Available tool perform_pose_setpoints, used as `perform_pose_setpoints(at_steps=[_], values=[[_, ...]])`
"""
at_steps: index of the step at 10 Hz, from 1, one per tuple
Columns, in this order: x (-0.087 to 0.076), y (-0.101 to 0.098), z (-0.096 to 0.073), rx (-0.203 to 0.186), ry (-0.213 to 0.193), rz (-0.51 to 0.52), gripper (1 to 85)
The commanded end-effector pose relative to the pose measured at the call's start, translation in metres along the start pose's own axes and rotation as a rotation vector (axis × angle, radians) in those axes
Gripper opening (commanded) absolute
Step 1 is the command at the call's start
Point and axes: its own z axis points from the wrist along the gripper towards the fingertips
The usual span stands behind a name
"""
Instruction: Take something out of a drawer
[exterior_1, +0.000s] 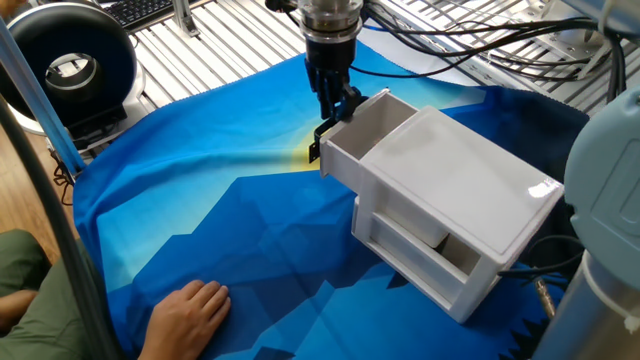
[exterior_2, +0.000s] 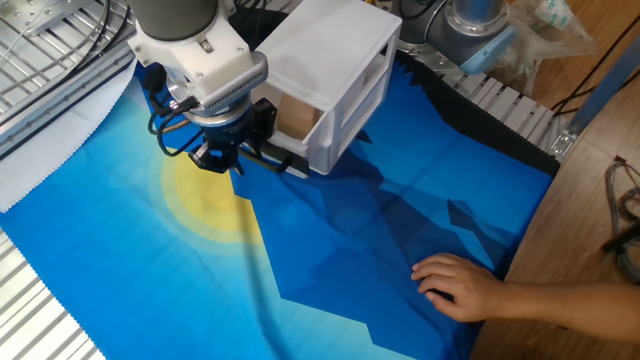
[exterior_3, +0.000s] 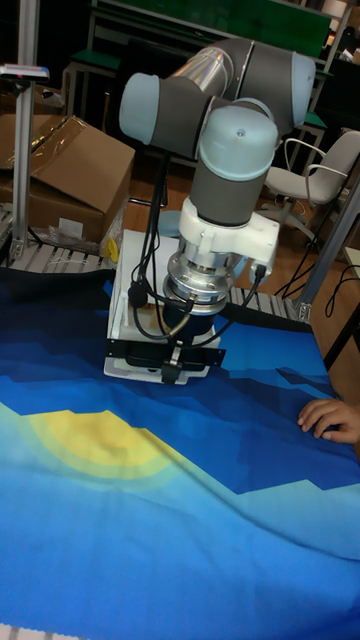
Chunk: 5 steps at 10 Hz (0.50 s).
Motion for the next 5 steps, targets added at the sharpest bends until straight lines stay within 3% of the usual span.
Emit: perform_pose_setpoints(at_steps=[1, 5], values=[[-0.014, -0.006, 0.002, -0.019, -0.060, 0.018, 35.0], [-0.017, -0.017, -0.003, -0.033, -0.072, 0.020, 33.7]])
